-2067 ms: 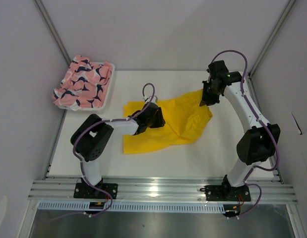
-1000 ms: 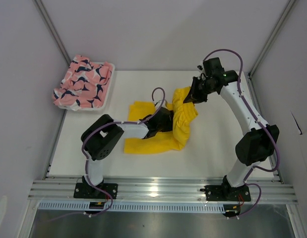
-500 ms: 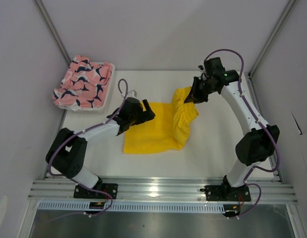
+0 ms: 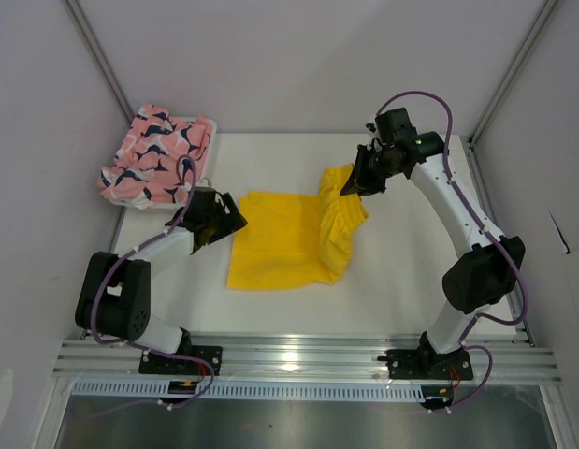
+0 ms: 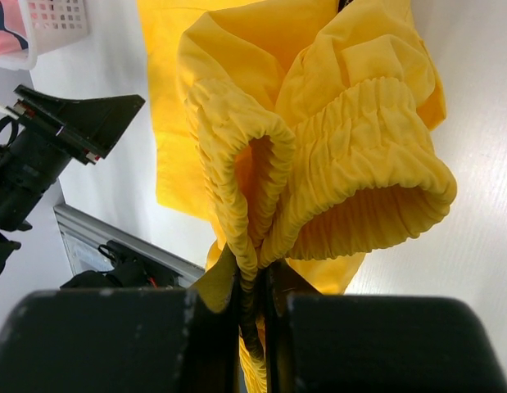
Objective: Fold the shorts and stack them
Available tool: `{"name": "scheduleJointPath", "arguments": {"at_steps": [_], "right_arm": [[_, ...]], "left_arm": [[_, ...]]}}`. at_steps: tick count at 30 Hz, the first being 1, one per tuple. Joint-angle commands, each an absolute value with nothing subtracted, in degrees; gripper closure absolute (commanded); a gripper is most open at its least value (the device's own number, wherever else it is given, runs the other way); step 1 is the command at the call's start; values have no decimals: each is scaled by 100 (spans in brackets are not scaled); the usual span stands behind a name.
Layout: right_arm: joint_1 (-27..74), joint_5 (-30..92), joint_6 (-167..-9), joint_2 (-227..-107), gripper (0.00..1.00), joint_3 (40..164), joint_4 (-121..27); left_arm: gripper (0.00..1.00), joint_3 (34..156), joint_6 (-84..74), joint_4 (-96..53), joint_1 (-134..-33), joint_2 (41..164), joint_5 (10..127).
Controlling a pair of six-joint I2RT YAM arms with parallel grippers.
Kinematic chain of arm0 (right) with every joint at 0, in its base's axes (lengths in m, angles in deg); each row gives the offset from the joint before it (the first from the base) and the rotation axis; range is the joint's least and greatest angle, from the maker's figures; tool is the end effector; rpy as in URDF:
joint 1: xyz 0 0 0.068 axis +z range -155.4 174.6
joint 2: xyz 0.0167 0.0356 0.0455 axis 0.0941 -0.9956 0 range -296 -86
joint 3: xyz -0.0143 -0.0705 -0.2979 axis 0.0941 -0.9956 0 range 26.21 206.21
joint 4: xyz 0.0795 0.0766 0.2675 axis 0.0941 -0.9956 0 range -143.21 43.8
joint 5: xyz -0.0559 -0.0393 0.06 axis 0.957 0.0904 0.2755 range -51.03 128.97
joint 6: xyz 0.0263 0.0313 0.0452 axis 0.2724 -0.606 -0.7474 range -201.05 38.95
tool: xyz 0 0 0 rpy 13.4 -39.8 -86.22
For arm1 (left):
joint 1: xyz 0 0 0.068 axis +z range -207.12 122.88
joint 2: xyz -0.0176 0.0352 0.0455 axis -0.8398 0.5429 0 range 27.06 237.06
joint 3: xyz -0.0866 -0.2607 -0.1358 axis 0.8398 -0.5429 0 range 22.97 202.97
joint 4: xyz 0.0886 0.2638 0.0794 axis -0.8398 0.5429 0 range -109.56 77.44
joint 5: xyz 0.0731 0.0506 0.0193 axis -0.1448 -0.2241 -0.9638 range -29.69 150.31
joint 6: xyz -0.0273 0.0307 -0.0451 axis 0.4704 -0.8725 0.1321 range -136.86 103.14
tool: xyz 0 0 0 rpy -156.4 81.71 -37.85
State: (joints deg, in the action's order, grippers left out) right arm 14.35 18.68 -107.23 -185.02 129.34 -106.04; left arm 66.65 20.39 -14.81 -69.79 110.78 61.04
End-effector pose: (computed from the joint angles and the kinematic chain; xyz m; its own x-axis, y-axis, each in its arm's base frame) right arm 0.3733 0.1508 0.3915 -0.9189 0.1097 -0.3790 -0.1063 0.8561 0.5057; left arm 0.3131 -0.0710 0.1953 -0.6852 -0.4663 -0.5595 -0.2344 0.8685 -0.4368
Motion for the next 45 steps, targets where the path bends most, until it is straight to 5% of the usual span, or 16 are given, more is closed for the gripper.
{"name": "scheduleJointPath", "arguments": {"at_steps": [1, 7, 16, 27, 45], "right_arm": [[1613, 1876, -10935, -18505, 100, 13115, -10404], [1947, 2104, -11129, -18689, 100, 13247, -10351], [2378, 2561, -11409, -18953, 100, 13449, -10378], [2967, 2913, -12016, -19690, 100, 14055, -10070], [3811, 3808, -12306, -21440, 100, 15294, -10561]], "left_arm": [[22, 6700, 1777, -1657, -6907, 11415, 6426], [49, 7236, 1610, -1404, -6863, 12119, 6655], [68, 7457, 1469, -1288, -6820, 12646, 7094], [78, 6535, 1733, -1920, -6820, 11988, 7024], [80, 5954, 2023, -2316, -6828, 11469, 7182]]}}
